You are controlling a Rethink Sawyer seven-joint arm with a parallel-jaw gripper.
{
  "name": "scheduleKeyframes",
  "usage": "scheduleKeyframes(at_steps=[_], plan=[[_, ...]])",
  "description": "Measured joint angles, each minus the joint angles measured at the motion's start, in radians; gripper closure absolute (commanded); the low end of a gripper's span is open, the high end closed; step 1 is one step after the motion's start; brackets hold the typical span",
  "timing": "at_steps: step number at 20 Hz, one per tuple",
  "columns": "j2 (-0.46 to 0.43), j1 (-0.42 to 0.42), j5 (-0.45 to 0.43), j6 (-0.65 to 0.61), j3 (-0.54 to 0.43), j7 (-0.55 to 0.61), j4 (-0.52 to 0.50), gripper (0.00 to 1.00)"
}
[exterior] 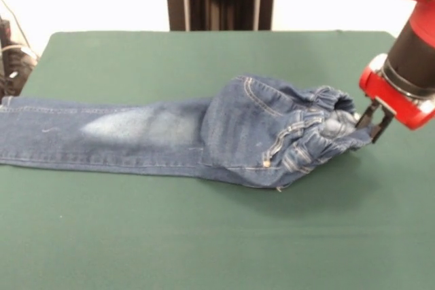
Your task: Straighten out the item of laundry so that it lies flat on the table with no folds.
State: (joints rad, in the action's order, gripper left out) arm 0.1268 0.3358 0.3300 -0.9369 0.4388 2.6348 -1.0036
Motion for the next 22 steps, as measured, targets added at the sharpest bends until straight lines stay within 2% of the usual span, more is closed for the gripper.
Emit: scheduleKeyframes(at_steps=[8, 22], plan=[[-0.04, 0.001, 0.004, -0.072, 0.021, 0.044, 0.064, 1.0], [-0.092, 0.001, 0.011, -0.083, 0.031, 0.099, 0.135, 1.0]])
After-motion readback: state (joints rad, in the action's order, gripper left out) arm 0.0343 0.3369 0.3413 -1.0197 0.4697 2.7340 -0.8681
